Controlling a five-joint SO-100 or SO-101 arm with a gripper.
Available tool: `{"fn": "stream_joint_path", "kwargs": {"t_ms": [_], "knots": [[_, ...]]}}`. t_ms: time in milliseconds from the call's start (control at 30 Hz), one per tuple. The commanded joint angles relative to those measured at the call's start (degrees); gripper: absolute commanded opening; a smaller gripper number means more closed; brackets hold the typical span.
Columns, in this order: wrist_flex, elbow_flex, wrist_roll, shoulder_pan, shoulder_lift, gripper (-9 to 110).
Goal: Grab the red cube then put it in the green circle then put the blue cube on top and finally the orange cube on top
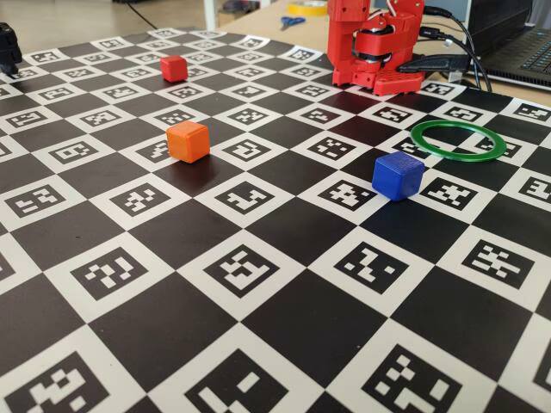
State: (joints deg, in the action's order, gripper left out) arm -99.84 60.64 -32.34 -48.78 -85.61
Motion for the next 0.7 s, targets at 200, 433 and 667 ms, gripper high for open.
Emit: {"fn": "stream_joint_path", "kwargs": {"t_ms": [200, 433, 667], "knots": [[-4.7, -2.6, -8.3, -4.5, 3.0, 47], [-1.4, 2.5, -12.4, -6.0, 5.4, 47], [5.4, 10.2, -13.4, -6.8, 6.9, 46]]}}
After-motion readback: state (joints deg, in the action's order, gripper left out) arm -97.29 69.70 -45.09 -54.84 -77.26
